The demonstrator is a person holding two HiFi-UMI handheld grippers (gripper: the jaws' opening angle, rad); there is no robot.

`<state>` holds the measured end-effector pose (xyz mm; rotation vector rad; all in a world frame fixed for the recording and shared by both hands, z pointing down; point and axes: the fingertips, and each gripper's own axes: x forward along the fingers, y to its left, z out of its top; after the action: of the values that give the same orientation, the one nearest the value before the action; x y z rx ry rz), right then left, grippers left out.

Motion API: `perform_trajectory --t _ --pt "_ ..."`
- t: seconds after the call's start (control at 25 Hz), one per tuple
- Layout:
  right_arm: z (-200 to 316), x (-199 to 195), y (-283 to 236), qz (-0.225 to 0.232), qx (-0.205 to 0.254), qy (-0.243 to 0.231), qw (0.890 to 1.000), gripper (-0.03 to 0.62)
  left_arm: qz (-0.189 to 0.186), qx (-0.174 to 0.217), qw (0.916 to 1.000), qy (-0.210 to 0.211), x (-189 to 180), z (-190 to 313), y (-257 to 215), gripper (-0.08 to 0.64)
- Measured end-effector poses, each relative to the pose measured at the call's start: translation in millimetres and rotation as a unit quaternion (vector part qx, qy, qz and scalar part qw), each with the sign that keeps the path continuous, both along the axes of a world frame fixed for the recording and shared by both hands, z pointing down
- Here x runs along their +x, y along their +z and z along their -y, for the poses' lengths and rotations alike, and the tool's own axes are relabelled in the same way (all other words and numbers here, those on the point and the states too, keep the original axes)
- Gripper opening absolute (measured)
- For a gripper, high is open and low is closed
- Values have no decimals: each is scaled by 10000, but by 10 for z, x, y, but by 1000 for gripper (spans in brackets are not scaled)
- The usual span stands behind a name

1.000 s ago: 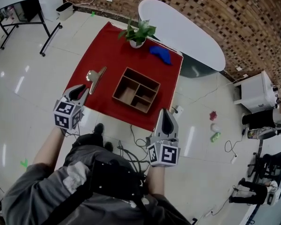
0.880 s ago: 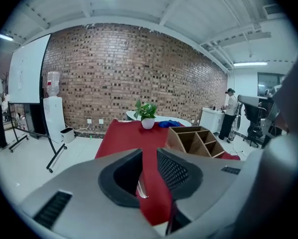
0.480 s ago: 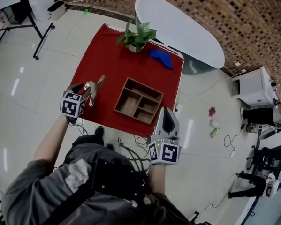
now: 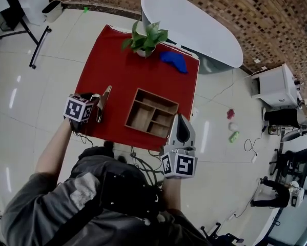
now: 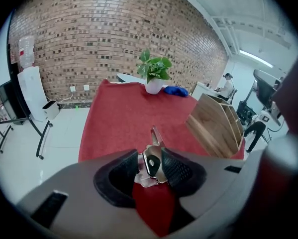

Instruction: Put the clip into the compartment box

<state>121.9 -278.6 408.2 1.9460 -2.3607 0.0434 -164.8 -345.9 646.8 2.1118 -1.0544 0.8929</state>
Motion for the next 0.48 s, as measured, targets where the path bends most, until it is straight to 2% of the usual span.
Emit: perform_trajectory --t 0.2,0.36,0.48 --pt "85 -75 28 -7 -28 77 10000 20 -114 -292 9990 312 30 38 1 135" --pt "100 -91 37 11 -36 171 9998 20 -510 -593 9964 315 48 76 -24 106" --pt "62 -50 84 -2 -140 256 9996 20 -781 -618 9944 343 102 66 -76 81"
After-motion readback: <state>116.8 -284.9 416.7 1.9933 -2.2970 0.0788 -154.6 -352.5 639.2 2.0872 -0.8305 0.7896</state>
